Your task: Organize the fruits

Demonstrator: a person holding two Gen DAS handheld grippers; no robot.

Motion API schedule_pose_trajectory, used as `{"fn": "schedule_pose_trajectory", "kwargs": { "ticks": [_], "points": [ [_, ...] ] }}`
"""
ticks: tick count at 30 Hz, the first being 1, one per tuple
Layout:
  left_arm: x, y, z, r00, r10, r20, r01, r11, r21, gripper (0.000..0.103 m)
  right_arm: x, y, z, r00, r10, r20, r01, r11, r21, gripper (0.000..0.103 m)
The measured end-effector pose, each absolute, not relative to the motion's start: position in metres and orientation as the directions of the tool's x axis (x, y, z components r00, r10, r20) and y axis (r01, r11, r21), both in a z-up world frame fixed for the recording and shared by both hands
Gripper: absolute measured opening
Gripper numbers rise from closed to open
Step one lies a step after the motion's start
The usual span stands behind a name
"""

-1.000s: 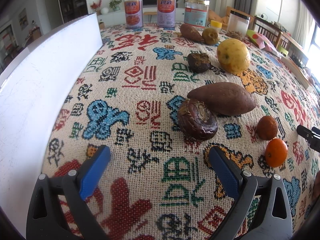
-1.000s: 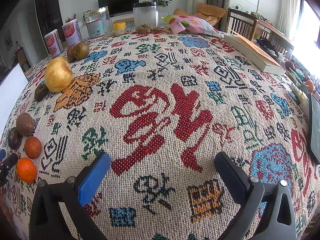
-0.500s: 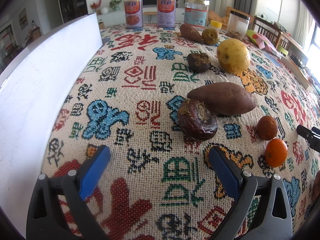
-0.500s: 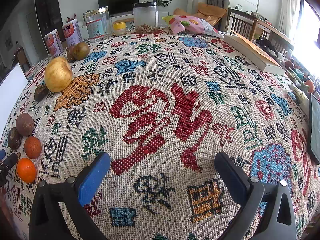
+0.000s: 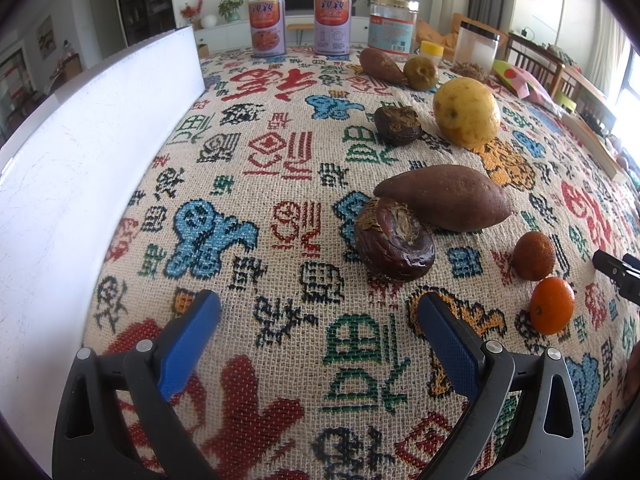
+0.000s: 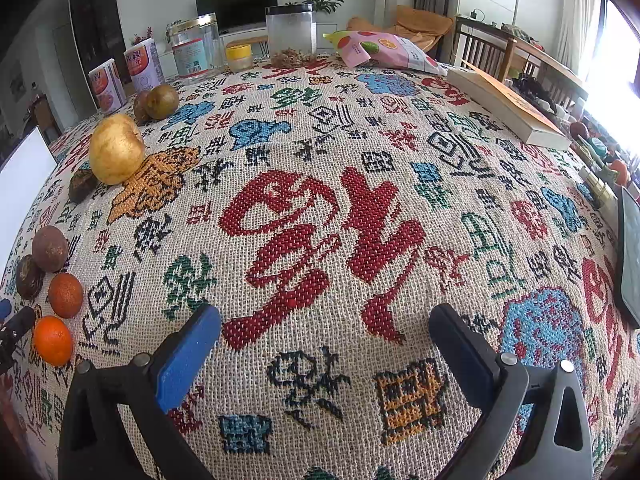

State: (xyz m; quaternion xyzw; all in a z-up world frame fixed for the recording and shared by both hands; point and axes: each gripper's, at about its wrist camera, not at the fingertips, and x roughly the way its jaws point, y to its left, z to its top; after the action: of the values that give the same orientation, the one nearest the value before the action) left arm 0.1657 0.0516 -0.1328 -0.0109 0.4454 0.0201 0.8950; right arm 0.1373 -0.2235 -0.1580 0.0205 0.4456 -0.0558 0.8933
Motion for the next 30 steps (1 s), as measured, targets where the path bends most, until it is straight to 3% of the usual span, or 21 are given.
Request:
{"fn": "schedule_pose_trajectory", "kwargs": {
  "ticks": [21, 24, 30],
  "points": [
    [0.166, 0.051, -0.132, 0.603, 0.027, -0.797, -0.042, 0.999, 0.002, 0.099, 0.137, -0.223, -0.158, 0.597, -0.081, -0.798, 0.117, 0.993, -0.013, 0.103],
    [0.175, 0.041, -0.129, 0.593, -0.026, -0.805, 0.048, 0.999, 0.003, 0.099, 0.137, -0.223, -0.158, 0.597, -0.081, -0.798, 0.117, 0.993, -0.013, 0.103],
    [0.193, 0.021, -0.127, 0.603, -0.014, -0.797, 0.086, 0.995, 0.047, 0.097, 0.137, -0.224, -0.158, 0.597, -0.081, -0.798, 0.117, 0.993, -0.013, 0.103]
  ]
}}
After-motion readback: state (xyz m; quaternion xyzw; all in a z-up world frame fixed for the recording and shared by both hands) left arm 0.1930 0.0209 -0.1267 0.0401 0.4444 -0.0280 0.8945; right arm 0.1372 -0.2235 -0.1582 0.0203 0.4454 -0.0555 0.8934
